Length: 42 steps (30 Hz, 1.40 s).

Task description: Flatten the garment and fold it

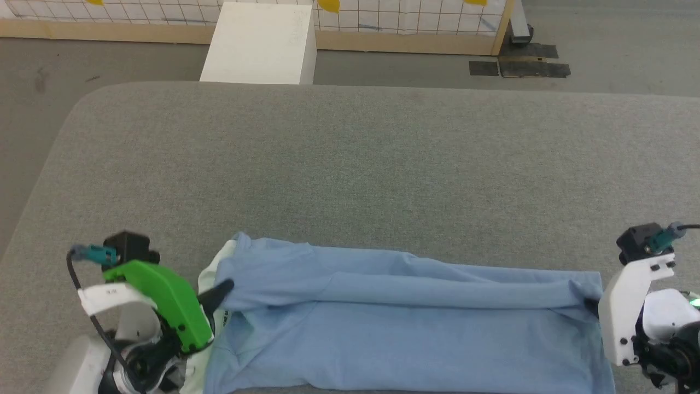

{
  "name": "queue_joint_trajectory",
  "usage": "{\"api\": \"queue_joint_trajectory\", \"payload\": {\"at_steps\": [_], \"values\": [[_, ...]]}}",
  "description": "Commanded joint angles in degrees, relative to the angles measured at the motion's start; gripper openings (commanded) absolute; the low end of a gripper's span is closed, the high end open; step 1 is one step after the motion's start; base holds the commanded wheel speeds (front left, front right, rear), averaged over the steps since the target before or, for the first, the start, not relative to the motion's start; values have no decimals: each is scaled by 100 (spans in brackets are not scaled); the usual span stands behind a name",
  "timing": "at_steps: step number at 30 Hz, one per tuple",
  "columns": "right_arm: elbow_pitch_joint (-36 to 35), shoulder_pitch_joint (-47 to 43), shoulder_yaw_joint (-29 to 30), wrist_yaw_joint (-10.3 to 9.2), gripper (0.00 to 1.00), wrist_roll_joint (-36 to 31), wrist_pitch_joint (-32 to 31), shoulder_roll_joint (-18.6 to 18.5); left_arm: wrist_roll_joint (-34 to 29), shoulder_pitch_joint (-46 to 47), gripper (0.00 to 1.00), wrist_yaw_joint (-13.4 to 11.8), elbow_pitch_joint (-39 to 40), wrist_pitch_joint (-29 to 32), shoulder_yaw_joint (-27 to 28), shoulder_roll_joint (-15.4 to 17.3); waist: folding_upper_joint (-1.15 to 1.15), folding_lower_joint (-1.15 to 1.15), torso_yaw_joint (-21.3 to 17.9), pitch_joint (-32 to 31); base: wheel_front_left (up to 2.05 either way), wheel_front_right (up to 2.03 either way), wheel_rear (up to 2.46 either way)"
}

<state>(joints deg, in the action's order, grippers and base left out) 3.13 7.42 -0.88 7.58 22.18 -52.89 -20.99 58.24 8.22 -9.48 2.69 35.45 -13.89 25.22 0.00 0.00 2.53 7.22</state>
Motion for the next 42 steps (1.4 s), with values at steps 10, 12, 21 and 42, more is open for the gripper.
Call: {"api": "queue_joint_trajectory", "payload": {"at_steps": [10, 12, 21, 42], "values": [[344, -469, -81, -9, 0, -27, 129, 126, 122, -597, 0, -214, -493, -71, 25, -106, 0, 0, -10, 82, 0, 0, 0], [439, -483, -125, -9, 0, -38, 182, 139, 116, -584, 0, -227, -603, -71, 21, -109, 0, 0, -18, 84, 0, 0, 0], [482, -378, -133, -9, 100, 71, 492, 161, -17, -427, 100, -320, -701, -18, 20, 56, 0, 0, -72, -108, 0, 0, 0], [-1161, -963, 1327, -9, 100, 527, -291, 47, -1413, 282, 100, 263, 110, -2411, 405, 360, 0, 0, -101, -698, 0, 0, 0]]}}
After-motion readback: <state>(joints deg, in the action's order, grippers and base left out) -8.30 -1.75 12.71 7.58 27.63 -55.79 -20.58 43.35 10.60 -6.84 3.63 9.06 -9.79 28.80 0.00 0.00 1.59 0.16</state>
